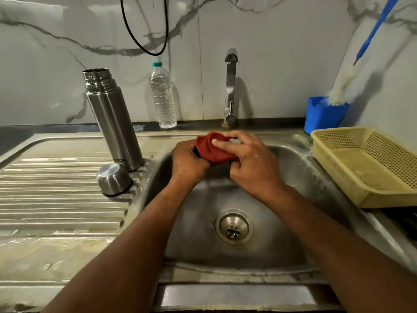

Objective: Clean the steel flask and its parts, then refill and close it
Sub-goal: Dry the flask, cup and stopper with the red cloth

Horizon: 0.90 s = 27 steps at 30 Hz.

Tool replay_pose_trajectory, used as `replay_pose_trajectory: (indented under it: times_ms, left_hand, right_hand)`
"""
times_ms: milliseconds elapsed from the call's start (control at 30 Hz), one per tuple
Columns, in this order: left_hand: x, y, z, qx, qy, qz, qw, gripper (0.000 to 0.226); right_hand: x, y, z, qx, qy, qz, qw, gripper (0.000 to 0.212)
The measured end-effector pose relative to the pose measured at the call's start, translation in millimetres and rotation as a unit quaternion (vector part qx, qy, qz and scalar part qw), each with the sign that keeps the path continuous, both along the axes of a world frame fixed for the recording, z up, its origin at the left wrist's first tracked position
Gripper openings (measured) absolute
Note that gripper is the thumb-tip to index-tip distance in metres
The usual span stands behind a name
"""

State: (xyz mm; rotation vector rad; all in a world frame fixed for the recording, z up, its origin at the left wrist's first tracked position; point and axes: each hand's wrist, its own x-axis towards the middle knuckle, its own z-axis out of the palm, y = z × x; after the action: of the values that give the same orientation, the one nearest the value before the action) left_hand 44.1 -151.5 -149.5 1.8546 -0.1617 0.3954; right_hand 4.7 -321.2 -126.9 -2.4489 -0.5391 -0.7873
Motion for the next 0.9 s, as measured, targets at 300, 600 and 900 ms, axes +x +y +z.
replay_pose_trajectory:
  times_ms: [300,600,900]
  left_hand:
    - [-3.8,-8.8,4.9,-0.04,-0.014,-0.044,0.998,0.059]
    - [-1.5,-5.0,1.4,-0.032,-0.04,-0.02,0.999,0.038]
    - [-3.0,-10.9,6.3,-0.109,-0.063,-0.066,0.99,0.069]
  right_hand:
    - [4.4,-11.7,-6.0,0.144,0.175,-0.096,0.969,0.049]
    - [-4.5,3.7,2.9,-0.06,0.004,-0.032,0.998,0.079]
    - [5.0,0.1,1.7,0.31,0.229,-0.064,0.921,0.054]
